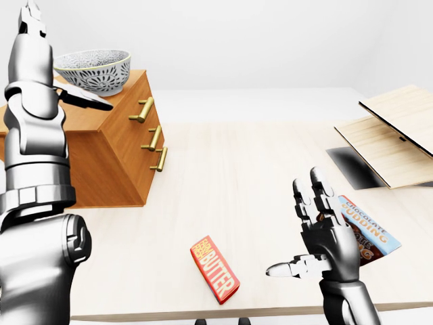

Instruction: Close the top drawer of the cabinet and put the bowl on top of it.

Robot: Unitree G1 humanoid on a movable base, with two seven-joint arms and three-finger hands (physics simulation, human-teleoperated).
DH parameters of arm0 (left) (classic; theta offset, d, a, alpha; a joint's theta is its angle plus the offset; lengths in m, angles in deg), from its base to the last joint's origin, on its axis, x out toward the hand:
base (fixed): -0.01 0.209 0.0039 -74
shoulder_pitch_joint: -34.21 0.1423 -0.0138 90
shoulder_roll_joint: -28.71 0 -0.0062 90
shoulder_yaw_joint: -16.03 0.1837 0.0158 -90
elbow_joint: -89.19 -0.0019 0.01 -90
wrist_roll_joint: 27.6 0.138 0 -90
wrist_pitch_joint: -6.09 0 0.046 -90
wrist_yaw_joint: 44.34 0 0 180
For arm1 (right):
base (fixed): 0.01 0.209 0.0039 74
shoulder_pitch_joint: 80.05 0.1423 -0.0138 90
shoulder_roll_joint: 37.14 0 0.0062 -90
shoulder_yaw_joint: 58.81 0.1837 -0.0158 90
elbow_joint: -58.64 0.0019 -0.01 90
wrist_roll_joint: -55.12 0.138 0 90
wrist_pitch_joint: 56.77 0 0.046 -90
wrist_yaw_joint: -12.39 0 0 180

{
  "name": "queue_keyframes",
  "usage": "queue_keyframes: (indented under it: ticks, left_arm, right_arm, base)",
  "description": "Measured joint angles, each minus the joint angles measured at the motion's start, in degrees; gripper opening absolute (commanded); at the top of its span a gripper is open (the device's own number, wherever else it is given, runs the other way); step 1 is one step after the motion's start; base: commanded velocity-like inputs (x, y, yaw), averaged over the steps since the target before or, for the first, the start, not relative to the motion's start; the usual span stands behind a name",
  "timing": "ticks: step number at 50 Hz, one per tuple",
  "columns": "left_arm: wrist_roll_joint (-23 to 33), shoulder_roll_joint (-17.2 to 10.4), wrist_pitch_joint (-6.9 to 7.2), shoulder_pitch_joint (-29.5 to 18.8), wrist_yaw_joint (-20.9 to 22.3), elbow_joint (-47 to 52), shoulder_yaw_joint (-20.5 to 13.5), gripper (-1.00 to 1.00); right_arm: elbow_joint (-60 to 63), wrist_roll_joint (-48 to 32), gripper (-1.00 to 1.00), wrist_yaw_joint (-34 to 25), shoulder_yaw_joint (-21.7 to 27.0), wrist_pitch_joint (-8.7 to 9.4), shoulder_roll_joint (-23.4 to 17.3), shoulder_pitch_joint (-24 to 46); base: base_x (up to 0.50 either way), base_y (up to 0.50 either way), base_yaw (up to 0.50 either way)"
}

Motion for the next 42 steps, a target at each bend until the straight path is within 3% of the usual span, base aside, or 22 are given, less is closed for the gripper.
queue_keyframes:
  ticks: [18,42]
  left_arm:
    - [-5.9,0.8,0.00,6.8,5.9,18.8,-2.0,1.00]
    - [-12.5,3.7,0.00,16.6,16.5,54.4,-4.1,1.00]
  right_arm:
    - [0.1,0.1,1.00,0.0,0.0,0.00,-0.1,0.2]
    - [0.0,-0.2,1.00,0.2,0.1,0.00,0.0,1.0]
  base:
    - [0.00,0.00,0.00]
    - [0.00,0.00,0.00]
